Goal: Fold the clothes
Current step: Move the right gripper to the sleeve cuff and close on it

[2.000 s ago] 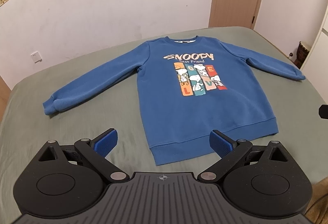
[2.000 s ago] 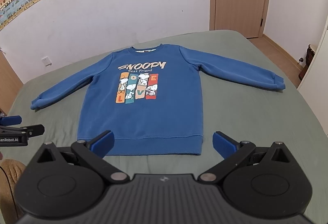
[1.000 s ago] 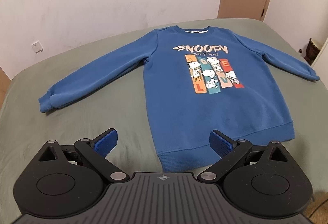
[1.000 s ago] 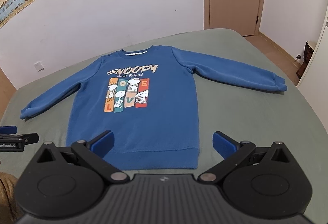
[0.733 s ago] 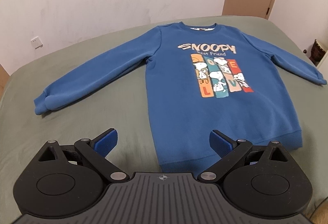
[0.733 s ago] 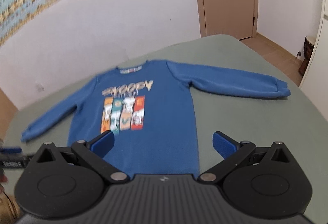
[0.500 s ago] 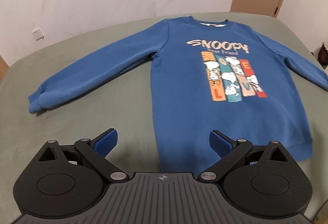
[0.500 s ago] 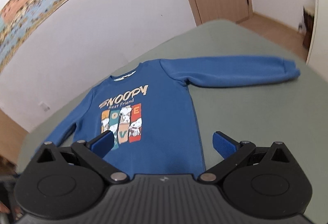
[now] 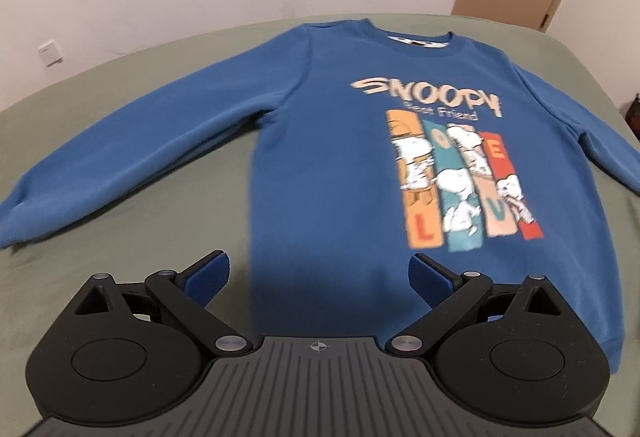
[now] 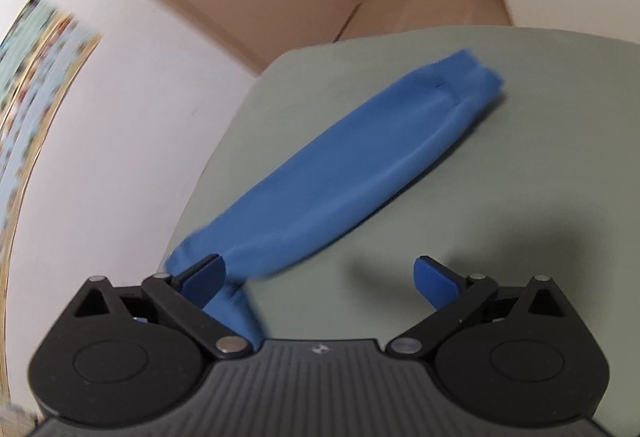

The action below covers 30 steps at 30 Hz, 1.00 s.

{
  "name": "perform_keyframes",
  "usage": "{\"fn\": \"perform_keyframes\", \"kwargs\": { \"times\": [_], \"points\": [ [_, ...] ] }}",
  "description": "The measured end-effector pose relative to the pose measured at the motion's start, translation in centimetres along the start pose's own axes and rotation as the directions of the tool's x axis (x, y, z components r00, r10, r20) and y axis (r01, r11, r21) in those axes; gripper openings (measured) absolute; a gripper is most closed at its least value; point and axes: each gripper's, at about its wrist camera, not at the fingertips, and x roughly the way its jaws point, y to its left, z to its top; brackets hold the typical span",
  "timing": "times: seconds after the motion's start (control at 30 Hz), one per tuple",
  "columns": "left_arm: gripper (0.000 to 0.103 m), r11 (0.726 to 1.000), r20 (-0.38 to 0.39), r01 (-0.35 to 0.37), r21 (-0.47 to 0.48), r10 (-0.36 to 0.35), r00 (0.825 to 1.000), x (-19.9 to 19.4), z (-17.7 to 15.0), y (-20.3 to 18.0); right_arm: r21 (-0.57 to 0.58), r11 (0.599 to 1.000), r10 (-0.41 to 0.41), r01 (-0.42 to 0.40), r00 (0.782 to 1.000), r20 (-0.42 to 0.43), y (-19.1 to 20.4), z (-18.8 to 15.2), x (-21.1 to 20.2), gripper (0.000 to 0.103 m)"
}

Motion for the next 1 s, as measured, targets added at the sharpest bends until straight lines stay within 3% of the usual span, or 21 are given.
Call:
{"fn": "perform_keyframes", "kwargs": {
  "times": [0.43, 0.6, 1.0],
  "points": [
    [0.099, 0.98, 0.045, 0.122, 0.157, -0.13, 0.991, 2.5, 4.7, -9.4, 0.159, 0.987, -0.041, 0.028, 0.996, 0.079, -6.8, 5.1, 3.9, 0.085],
    [0.099, 0.954, 0.063, 0.191, 0.232, -0.211, 0.975, 1.9, 5.9, -13.6, 0.195, 0.981, 0.003, -0.022, 0.995, 0.097, -8.2, 6.3, 4.8, 0.084],
    [0.099, 0.896, 0.066, 0.271, 0.351, -0.312, 0.948, 1.7, 6.7, -20.9, 0.188, 0.981, 0.039, -0.056, 0.995, 0.088, -10.4, 9.3, 5.7, 0.08]
  ]
}}
